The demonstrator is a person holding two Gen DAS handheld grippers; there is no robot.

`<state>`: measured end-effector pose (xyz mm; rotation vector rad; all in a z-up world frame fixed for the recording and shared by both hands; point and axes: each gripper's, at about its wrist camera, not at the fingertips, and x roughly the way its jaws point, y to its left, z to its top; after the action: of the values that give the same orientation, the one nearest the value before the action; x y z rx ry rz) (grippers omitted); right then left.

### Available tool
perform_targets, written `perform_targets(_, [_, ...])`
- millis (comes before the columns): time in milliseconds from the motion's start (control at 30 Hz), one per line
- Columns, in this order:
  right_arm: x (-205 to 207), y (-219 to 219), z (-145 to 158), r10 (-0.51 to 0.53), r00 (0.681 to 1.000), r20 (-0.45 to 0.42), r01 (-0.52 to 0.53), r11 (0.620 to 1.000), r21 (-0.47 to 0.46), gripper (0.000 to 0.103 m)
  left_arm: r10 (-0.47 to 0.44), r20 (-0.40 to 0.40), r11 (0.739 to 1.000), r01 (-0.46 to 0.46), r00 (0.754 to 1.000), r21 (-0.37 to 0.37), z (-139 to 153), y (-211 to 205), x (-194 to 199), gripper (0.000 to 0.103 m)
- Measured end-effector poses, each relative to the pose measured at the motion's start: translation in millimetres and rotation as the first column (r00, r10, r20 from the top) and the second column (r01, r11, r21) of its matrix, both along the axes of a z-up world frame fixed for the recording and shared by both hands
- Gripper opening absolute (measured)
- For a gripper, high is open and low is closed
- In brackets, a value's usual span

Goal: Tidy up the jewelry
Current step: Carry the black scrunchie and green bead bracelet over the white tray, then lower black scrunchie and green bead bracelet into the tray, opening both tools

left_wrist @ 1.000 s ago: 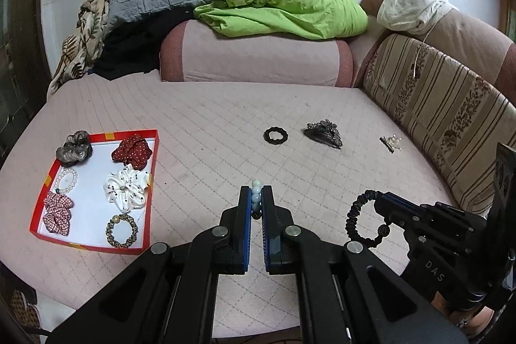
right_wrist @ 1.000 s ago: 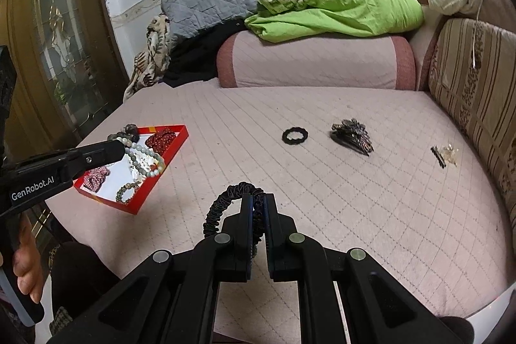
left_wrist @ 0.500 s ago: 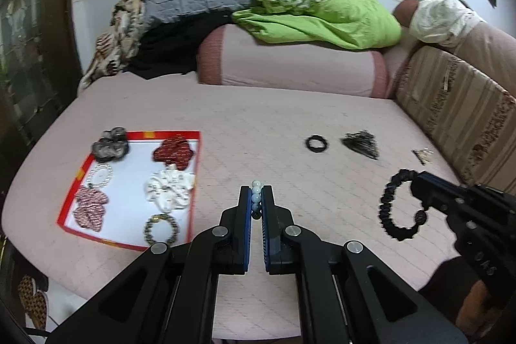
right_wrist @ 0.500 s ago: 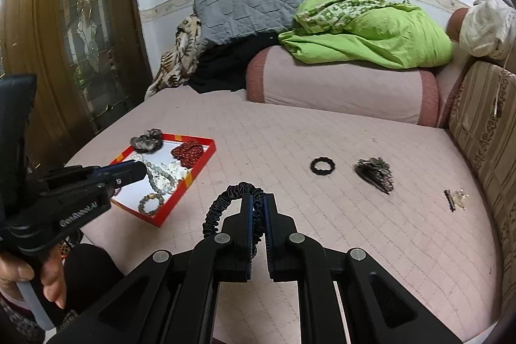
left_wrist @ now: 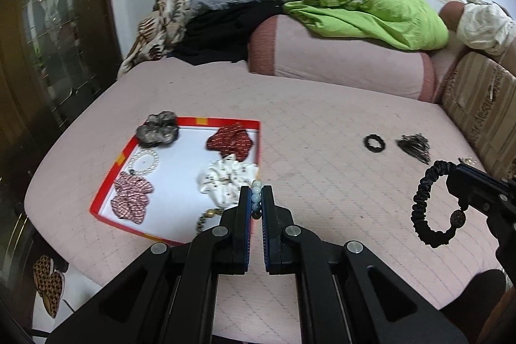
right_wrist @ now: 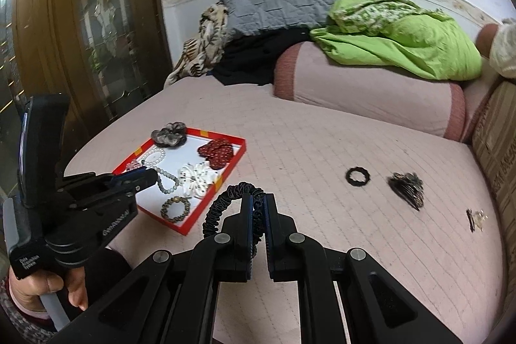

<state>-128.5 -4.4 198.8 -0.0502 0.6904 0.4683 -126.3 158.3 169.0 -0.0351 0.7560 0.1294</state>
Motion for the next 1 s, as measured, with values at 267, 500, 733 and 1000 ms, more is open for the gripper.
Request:
perform_targets(267, [9,37,-3,0.057,0.998,-0.009,-0.057,0.998,-0.030,0.008,0.058,-0.016,0.998,-0.059,0.998,-0.028,-8,32,4,0.005])
perform_targets(500, [16,59,-6,0.085,0.996,-0.021,-0.086,0.995,-0.046,0.008,0.092,-0.039,0.994,-0.095,0.995,-0.056,-17,55,9,0.005])
perform_targets(733, [26,73,-12,0.100,0.994,-0.050,-0.103,0.993,-0.052,0.008,0.113,-0.060,0.990,-0.118,0.992,-0.079,-27,71,12,0.005])
perform_targets(1000, [36,91,-18,0.114,0.991,-0.065,-0.118,0.991,-0.062,0.008,0.133,-0.083,0.985,-0.141,0.988,-0.099,-38,86,16,0.005])
